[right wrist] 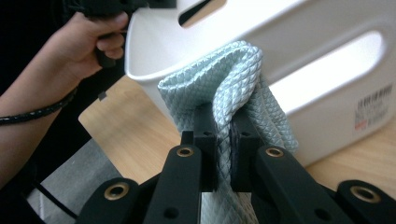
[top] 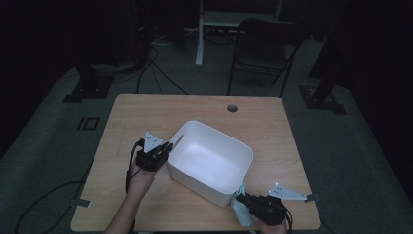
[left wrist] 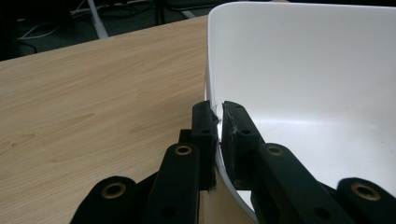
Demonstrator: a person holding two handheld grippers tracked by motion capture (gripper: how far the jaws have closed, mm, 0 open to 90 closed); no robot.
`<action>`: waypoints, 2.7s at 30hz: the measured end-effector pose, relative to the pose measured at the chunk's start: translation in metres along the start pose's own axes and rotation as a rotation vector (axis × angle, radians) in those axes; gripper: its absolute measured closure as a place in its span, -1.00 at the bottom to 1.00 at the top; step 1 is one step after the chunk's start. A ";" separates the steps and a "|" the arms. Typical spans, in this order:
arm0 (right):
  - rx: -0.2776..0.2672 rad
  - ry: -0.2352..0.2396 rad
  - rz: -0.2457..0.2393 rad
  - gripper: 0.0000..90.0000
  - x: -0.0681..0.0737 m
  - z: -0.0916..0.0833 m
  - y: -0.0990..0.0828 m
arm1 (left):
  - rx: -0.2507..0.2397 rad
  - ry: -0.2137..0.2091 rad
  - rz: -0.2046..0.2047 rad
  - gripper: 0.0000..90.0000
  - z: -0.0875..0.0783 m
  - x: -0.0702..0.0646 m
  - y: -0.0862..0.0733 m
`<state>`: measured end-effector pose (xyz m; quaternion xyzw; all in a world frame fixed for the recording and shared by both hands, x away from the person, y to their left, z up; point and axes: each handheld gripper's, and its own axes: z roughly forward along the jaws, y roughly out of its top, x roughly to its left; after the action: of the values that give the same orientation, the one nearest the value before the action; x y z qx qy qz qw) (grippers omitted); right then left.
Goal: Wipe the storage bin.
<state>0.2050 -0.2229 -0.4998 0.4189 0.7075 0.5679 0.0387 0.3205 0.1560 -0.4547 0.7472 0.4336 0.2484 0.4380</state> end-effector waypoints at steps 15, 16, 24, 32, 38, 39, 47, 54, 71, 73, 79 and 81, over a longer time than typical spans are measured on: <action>-0.036 -0.019 0.006 0.87 -0.012 -0.002 0.012 | -0.003 -0.005 0.015 0.85 0.001 0.000 0.000; -0.033 -0.018 0.009 0.86 -0.012 -0.002 0.013 | -0.002 -0.004 0.016 0.85 0.000 0.001 0.000; -0.067 -0.008 0.004 0.86 -0.016 -0.006 0.022 | -0.003 -0.008 0.017 0.85 0.001 -0.001 0.000; -0.034 -0.029 -0.030 0.85 -0.020 -0.005 0.024 | -0.002 -0.011 0.020 0.84 0.001 -0.001 0.000; -0.034 -0.022 -0.010 0.86 -0.025 -0.007 0.027 | -0.003 -0.017 0.021 0.83 0.001 -0.001 0.000; -0.050 -0.018 -0.013 0.86 -0.025 -0.009 0.030 | -0.003 -0.016 0.019 0.84 0.001 -0.001 0.000; -0.020 -0.050 -0.006 0.87 -0.032 -0.003 0.028 | -0.002 -0.017 0.019 0.83 0.001 -0.002 0.001; -0.045 -0.077 -0.025 0.87 -0.036 -0.006 0.041 | 0.000 -0.031 0.015 0.83 0.001 -0.001 0.001; -0.019 -0.109 0.020 0.87 -0.058 0.005 0.040 | 0.000 -0.029 0.021 0.82 0.001 -0.002 0.001; -0.026 -0.123 0.012 0.87 -0.060 0.003 0.044 | -0.001 -0.032 0.017 0.81 0.001 -0.002 0.001; -0.065 -0.144 0.004 0.87 -0.067 0.000 0.062 | 0.000 -0.034 0.023 0.81 0.001 -0.003 0.001; -0.056 -0.154 0.013 0.88 -0.070 0.005 0.058 | 0.000 -0.035 0.024 0.82 0.001 -0.003 0.001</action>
<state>0.2843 -0.2634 -0.4829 0.4649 0.6832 0.5539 0.1012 0.3204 0.1527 -0.4542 0.7565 0.4171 0.2405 0.4426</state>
